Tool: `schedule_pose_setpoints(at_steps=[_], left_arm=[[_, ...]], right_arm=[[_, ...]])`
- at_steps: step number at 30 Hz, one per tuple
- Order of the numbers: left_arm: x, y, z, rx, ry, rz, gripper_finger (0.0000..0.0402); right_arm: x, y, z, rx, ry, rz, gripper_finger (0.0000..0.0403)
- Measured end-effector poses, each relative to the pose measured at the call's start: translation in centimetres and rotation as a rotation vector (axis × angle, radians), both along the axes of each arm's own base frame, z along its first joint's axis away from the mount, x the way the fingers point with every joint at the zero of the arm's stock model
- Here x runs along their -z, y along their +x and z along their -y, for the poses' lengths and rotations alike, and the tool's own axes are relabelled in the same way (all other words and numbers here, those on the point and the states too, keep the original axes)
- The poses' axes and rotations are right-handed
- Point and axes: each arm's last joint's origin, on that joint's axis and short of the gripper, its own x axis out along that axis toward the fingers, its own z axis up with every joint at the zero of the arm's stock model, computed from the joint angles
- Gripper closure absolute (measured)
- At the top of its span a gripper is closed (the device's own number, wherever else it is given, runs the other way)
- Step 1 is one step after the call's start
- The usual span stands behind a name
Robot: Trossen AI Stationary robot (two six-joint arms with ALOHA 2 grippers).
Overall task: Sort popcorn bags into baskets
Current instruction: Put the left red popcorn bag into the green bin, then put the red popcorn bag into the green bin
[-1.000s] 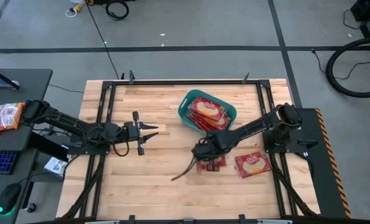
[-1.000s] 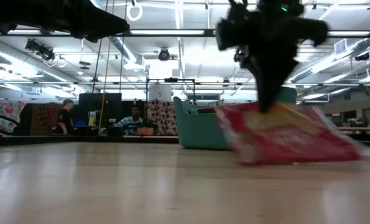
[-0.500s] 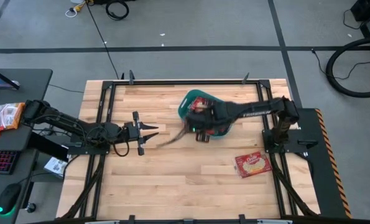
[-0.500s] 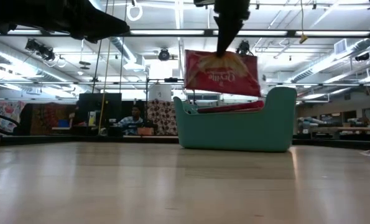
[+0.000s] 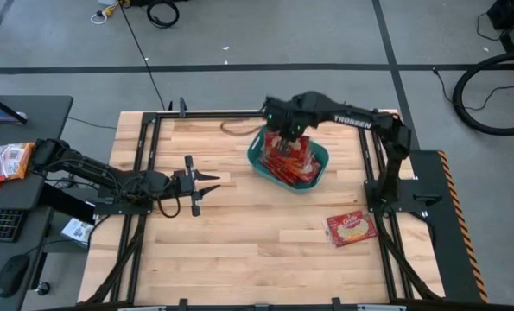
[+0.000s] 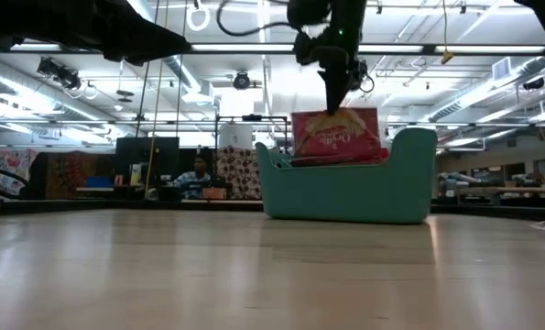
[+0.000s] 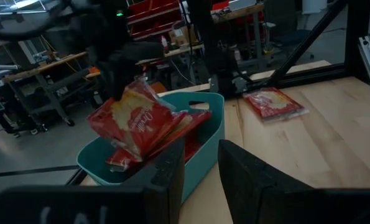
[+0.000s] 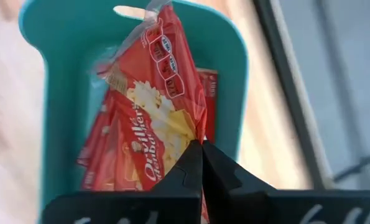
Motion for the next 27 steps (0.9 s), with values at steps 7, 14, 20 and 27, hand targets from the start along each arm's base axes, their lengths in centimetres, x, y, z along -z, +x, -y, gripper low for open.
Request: schedule_pose_setpoints(at_steps=[7,14,20,27], left_arm=[[0.1,0.0,0.0,0.000,0.001,-0.006,0.0299],[0.1,0.0,0.0,0.000,0.002,-0.008,0.0299],[0.1,0.0,0.0,-0.001,0.003,-0.014,0.0299],[0.1,0.0,0.0,0.000,0.001,-0.014,0.0299]], right_arm=[[2.3,-2.2,4.2,0.159,0.156,-0.013,0.0381],[3.8,-3.0,4.5,0.180,0.210,-0.074,0.0323],[1.9,-2.9,2.5,0.153,0.193,-0.078,0.0297],[0.1,-1.7,-5.0,-0.070,0.196,-0.047,0.0298]])
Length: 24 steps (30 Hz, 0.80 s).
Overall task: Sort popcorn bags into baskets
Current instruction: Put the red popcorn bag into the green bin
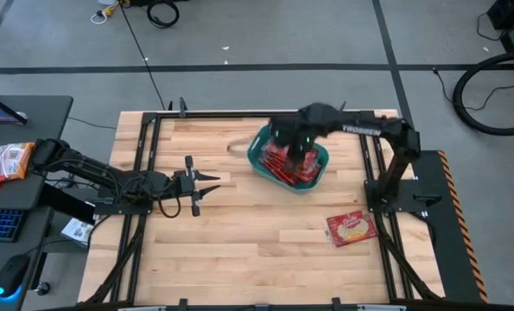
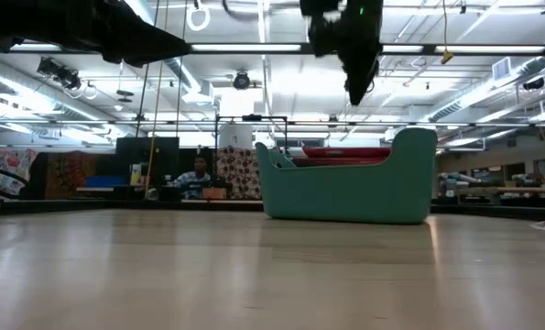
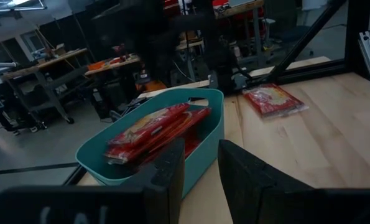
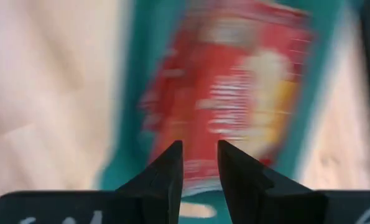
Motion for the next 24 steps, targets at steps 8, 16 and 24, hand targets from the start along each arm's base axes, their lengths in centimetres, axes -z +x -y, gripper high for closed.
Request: schedule_pose_setpoints(at_steps=[8,16,24], left_arm=[[0.1,0.0,0.0,-0.002,-0.022,-0.002,0.0299],[0.1,0.0,0.0,-0.001,-0.021,-0.008,0.0299],[0.1,0.0,0.0,-0.001,-0.021,-0.008,0.0299]], right_arm=[[1.9,0.6,-10.3,-0.237,0.007,-0.041,0.0298],[6.7,-2.2,-16.9,-0.153,0.031,-0.203,0.0295],[12.8,-6.8,-18.8,-0.049,0.075,-0.485,0.0258]])
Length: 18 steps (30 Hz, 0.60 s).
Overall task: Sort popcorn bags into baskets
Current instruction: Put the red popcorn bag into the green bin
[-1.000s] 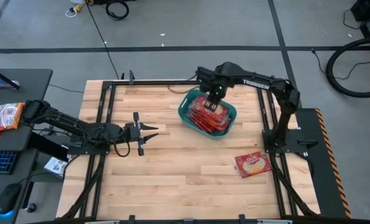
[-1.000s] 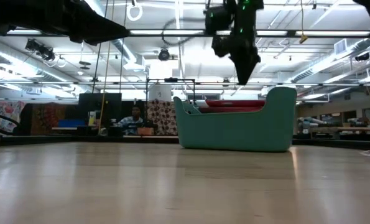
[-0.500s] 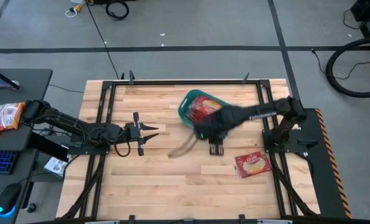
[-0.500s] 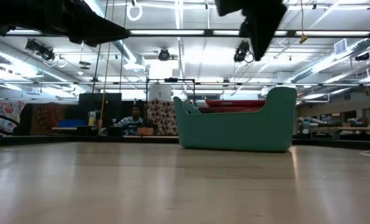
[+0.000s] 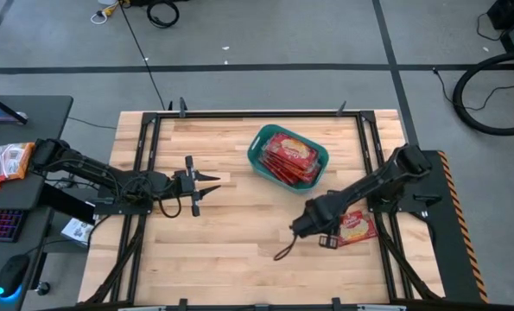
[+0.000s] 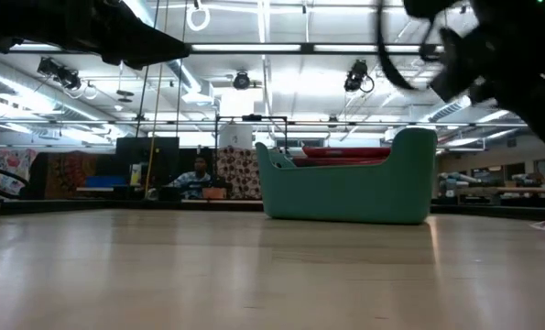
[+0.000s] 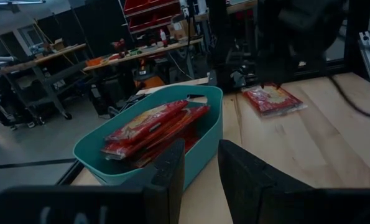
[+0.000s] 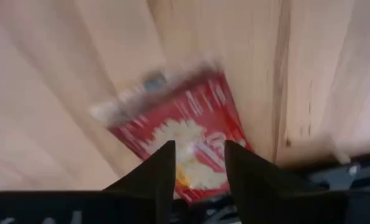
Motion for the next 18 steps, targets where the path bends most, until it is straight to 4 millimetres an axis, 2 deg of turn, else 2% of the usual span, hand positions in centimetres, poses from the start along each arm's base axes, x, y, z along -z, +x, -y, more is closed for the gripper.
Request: schedule_pose_setpoints(at_steps=[4,8,13,18], left_arm=[[0.0,0.0,0.0,0.000,0.000,0.000,0.0299],[0.0,0.0,0.0,0.000,0.001,-0.003,0.0299],[0.1,0.0,0.0,0.000,0.004,-0.015,0.0299],[0.1,0.0,0.0,0.000,-0.002,-0.014,0.0299]], right_arm=[[2.2,-1.5,-0.3,0.007,0.017,-0.053,0.0227],[3.5,-1.9,-1.3,0.031,0.085,-0.024,0.0200],[3.8,-2.4,-4.0,0.004,0.107,0.061,0.0186],[3.9,-4.3,-6.4,-0.046,0.030,0.094,0.0186]])
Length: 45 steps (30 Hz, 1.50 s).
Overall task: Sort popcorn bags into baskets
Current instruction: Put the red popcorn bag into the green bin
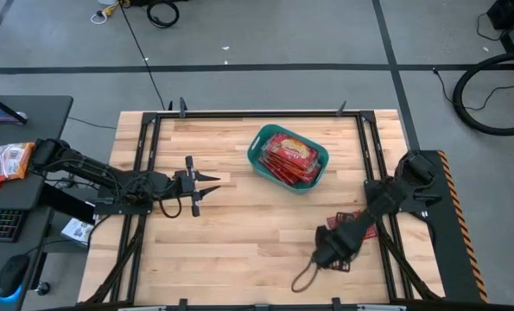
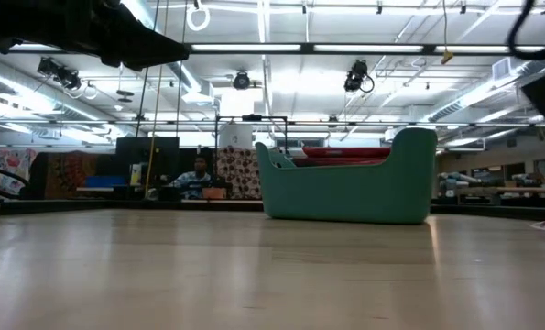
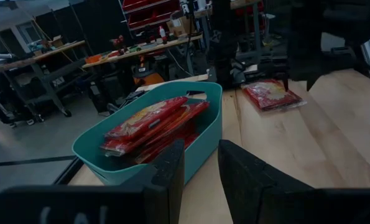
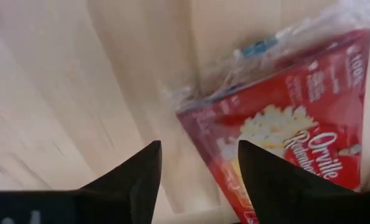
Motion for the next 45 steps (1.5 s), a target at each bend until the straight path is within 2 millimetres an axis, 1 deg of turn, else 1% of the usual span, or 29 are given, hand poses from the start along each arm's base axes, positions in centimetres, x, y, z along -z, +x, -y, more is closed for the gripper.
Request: schedule_pose_setpoints(at_steps=[3,8,16,24,30,32,34,43,45], left_arm=[[0.0,0.0,0.0,0.000,-0.001,0.000,0.0299],[0.0,0.0,0.0,0.000,-0.001,0.001,0.0299],[0.0,0.0,0.0,0.000,-0.001,-0.001,0.0299],[0.0,0.0,0.0,0.000,-0.001,-0.002,0.0299],[0.0,0.0,0.0,0.000,-0.001,-0.002,0.0299],[0.0,0.0,0.0,0.000,-0.001,-0.002,0.0299],[0.0,0.0,0.0,0.000,-0.001,-0.002,0.0299],[0.0,0.0,0.0,0.000,-0.001,-0.002,0.0299],[0.0,0.0,0.0,0.000,-0.001,-0.002,0.0299]], right_arm=[[-0.1,-1.4,-0.9,-0.041,-0.059,-0.020,0.0186],[-0.3,-3.5,-1.7,-0.108,-0.172,-0.044,0.0186],[1.0,-6.2,-2.5,-0.139,-0.271,0.002,0.0186],[2.7,-7.8,-2.1,-0.143,-0.299,0.007,0.0186],[3.4,-8.3,-1.4,-0.130,-0.322,0.017,0.0192],[3.5,-8.2,-1.4,-0.137,-0.327,0.033,0.0204],[3.5,-8.2,-1.5,-0.145,-0.328,0.047,0.0225],[3.6,-8.0,-1.4,-0.109,-0.355,0.090,0.0376],[3.5,-7.7,-1.5,-0.112,-0.368,0.103,0.0394]])
